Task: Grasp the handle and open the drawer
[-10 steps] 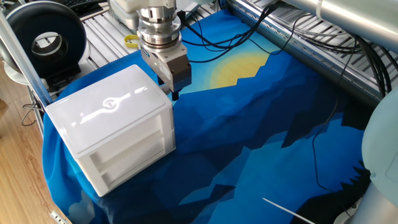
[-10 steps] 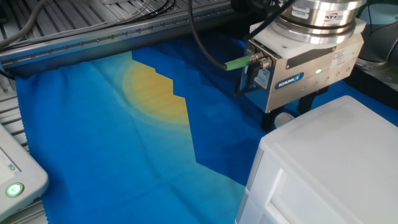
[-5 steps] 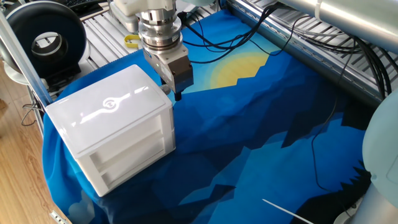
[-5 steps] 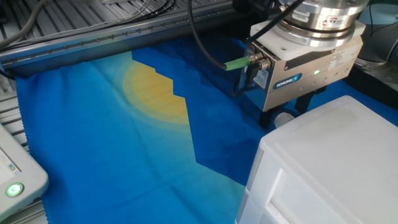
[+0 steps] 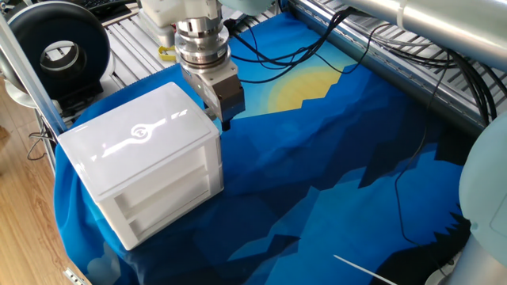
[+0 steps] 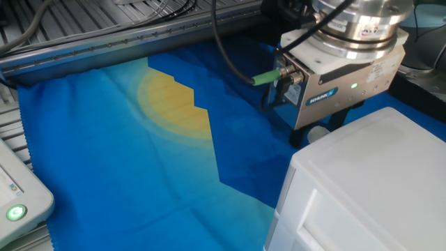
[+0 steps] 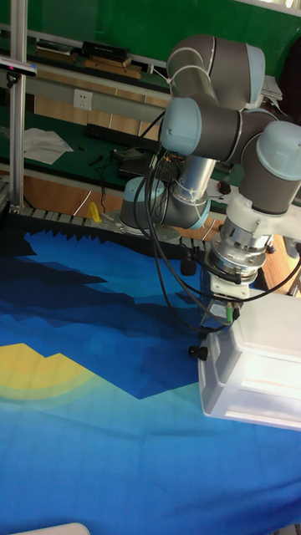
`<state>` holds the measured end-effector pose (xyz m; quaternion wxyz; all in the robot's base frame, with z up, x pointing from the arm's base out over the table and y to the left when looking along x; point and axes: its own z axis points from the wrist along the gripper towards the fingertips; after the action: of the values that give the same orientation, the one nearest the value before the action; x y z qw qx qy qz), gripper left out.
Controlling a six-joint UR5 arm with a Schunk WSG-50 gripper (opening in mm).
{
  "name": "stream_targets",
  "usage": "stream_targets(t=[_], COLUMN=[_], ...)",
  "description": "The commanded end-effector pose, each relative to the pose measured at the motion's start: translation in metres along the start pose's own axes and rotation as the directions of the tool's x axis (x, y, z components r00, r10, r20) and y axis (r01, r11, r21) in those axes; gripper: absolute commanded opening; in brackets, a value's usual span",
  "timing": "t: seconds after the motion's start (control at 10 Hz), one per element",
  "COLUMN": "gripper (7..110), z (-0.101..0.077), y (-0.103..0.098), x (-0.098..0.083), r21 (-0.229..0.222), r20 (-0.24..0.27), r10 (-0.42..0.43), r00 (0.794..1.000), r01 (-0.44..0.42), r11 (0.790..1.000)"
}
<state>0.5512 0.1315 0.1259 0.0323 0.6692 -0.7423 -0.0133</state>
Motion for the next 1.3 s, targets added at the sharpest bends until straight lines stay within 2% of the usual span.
stream_targets(t=[0.0,0.4,1.0,1.1,1.2], gripper=[66,66,66,44,44], z=[0.0035,0.0018,0.0052,0.0051,0.0050], y=[0.0001,0.0026,0.0051,0.0053,0.0056], x=[-0.0051,-0.0097,-0.0100,-0.0100,-0.0099], r21=[-0.001,-0.003,-0.011,-0.011,-0.011], r20=[0.012,0.033,0.026,0.026,0.026], r10=[0.008,-0.004,0.033,0.033,0.036], r00=[1.000,0.999,0.999,0.999,0.999], r01=[-0.008,0.004,-0.033,-0.033,-0.036], r11=[1.000,1.000,0.999,0.999,0.999])
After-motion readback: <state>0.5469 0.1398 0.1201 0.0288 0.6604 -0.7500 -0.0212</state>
